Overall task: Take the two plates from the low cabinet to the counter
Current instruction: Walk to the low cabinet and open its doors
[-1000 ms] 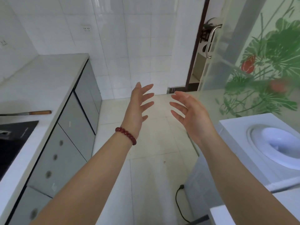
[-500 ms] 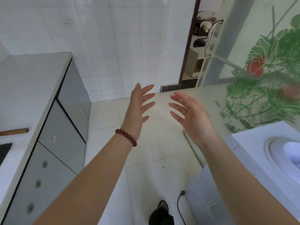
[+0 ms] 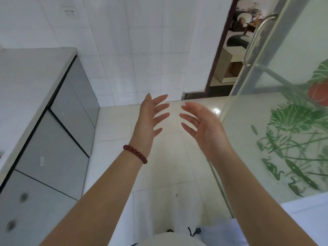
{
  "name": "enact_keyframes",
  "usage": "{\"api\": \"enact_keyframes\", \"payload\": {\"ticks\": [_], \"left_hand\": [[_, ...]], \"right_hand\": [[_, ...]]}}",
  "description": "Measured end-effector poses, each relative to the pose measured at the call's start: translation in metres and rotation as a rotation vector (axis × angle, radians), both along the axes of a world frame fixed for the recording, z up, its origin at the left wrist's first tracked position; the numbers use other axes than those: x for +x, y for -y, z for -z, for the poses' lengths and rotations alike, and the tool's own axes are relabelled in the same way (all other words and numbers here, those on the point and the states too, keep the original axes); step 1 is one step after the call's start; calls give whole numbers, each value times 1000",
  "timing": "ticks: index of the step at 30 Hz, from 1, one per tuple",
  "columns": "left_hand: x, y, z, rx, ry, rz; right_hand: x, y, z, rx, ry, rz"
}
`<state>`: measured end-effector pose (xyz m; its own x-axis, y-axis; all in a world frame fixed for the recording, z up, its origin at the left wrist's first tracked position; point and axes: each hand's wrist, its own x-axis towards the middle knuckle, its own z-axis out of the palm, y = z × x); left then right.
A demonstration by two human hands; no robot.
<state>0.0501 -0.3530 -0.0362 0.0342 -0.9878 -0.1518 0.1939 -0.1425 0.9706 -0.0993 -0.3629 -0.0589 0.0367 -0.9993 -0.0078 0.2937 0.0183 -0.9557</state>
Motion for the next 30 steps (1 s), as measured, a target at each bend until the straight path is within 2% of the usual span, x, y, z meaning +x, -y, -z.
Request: {"api": "enact_keyframes", "payload": {"ticks": [14, 23, 30], "left_hand": [[14, 134, 30, 28, 54, -6], [66, 262, 34, 38, 53, -9], [103, 330, 44, 80, 33, -23]], "right_hand": [[22, 142, 40, 66, 31, -93], [73, 273, 36, 95, -1, -93], [110, 338, 44, 133, 17, -115]]}}
